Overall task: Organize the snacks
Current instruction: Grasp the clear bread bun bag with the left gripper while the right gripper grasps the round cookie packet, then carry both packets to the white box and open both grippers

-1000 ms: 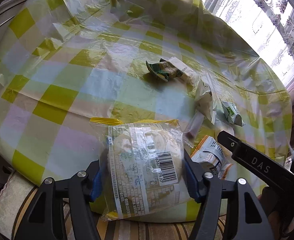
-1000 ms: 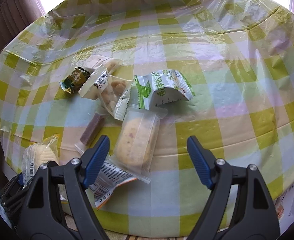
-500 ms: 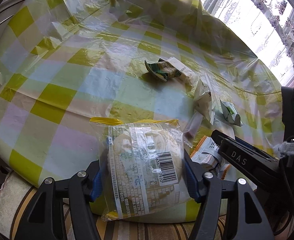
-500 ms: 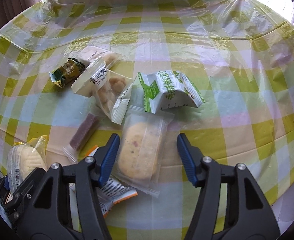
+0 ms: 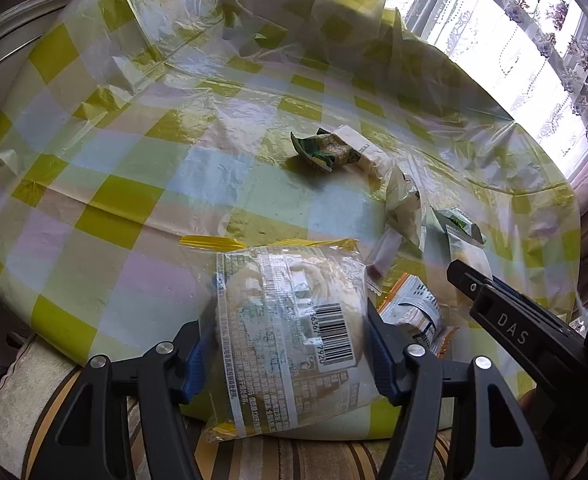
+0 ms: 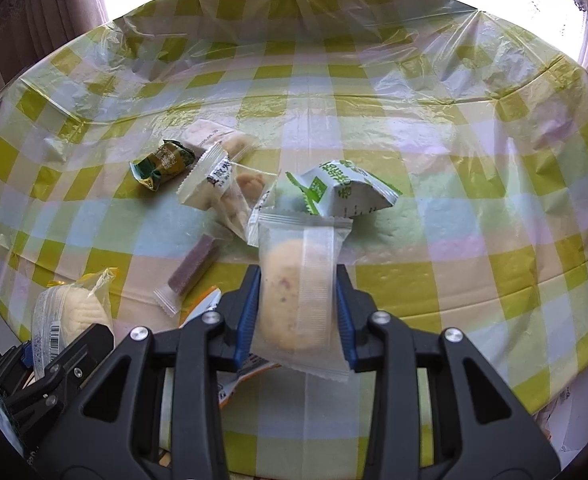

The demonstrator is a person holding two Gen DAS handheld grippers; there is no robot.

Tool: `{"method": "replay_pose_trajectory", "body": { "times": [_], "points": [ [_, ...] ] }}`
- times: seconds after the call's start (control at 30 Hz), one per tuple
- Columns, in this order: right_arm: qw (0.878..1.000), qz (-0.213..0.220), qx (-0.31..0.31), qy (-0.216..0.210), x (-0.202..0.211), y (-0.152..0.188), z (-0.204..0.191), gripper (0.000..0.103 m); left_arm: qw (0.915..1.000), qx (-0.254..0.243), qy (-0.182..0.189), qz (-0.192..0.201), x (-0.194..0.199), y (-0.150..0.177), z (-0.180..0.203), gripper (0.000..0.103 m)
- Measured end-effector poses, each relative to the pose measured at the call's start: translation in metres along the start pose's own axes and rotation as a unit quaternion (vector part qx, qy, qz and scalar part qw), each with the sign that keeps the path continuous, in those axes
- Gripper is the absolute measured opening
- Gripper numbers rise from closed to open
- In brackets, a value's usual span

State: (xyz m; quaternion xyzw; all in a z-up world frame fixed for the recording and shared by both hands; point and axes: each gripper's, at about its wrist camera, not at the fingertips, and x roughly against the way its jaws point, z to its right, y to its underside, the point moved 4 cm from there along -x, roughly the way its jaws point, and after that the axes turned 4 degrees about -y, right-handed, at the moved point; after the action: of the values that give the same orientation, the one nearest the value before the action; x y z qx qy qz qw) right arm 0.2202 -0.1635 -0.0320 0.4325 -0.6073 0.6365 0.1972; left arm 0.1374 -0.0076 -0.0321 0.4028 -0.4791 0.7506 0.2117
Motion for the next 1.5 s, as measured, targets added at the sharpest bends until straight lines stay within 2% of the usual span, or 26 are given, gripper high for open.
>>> {"method": "replay_pose_trajectory", "body": {
  "times": [0.27,0.67,1.13,1.5],
  "points": [
    [1.0,0.02,-0.01,-0.011,0.02,0.003,0.007,0.039,0.9994,-0.011,-0.013,0.029,0.016,-0.002,0.006,0.065],
    [0.999,0.032,-0.023,-0.016,0.042,0.01,0.018,0.039,0.9986,-0.029,-0.008,0.043,0.035,0.002,0.022,0.065],
    [0.998,0.042,-0.043,-0.022,0.068,0.023,0.041,0.039,0.9964,-0.07,0.023,0.041,0.048,0.015,0.066,0.065],
    [0.995,0.049,-0.081,-0.007,0.101,0.044,0.097,0.039,0.9889,-0.126,0.074,0.026,0.05,0.03,0.122,0.065]
  ]
}}
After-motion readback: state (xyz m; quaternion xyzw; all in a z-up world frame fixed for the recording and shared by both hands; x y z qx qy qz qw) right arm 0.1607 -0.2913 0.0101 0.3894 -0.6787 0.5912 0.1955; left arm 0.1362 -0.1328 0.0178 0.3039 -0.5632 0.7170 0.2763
